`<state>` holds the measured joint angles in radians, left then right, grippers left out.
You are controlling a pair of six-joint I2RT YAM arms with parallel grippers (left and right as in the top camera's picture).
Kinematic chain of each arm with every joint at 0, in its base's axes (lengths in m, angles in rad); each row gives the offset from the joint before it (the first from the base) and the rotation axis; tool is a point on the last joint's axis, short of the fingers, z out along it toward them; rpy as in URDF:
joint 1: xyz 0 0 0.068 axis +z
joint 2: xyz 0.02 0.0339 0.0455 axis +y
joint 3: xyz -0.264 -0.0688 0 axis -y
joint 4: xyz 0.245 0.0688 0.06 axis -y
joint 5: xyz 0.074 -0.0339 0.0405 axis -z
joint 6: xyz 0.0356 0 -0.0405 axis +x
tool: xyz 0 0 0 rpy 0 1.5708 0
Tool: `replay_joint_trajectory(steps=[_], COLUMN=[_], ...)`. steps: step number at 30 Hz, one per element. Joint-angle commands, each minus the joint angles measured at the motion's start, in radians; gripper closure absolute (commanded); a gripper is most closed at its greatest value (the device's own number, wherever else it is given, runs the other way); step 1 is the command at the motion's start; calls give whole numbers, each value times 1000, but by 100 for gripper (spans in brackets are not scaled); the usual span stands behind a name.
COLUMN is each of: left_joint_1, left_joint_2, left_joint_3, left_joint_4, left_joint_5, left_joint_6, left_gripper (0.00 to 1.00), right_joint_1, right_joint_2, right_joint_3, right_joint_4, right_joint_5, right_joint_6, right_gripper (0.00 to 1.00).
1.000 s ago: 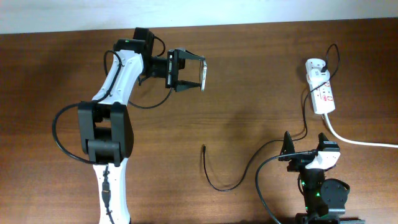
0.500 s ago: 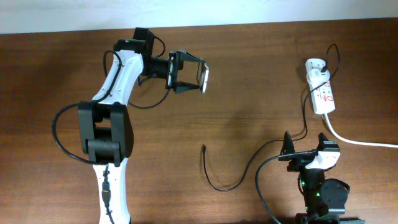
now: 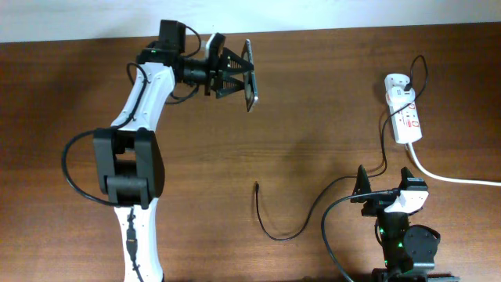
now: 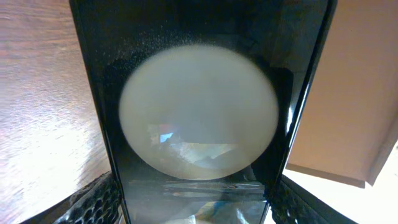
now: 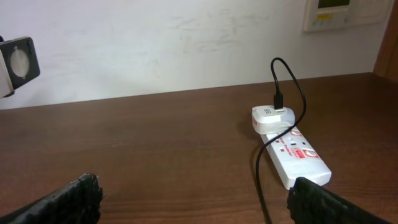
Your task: Plug charger to phone and switch on socket
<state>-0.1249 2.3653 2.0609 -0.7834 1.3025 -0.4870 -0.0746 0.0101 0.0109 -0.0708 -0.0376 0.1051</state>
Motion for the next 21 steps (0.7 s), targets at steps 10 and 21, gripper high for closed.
replay_joint_trajectory(steps=[10, 21], left_joint_1=[76, 52], left_joint_2=[0, 0], left_joint_3=[21, 21], left_joint_4=[24, 79], left_joint_5=[62, -166], left_joint_6=[-131, -404], left_gripper=[100, 100], right_joint_1=[10, 10], right_joint_2=[97, 1087], right_joint_3=[41, 858], right_joint_4=[110, -267], right_joint_5=[-286, -584], right_joint_6=[226, 108], right_gripper=[2, 1])
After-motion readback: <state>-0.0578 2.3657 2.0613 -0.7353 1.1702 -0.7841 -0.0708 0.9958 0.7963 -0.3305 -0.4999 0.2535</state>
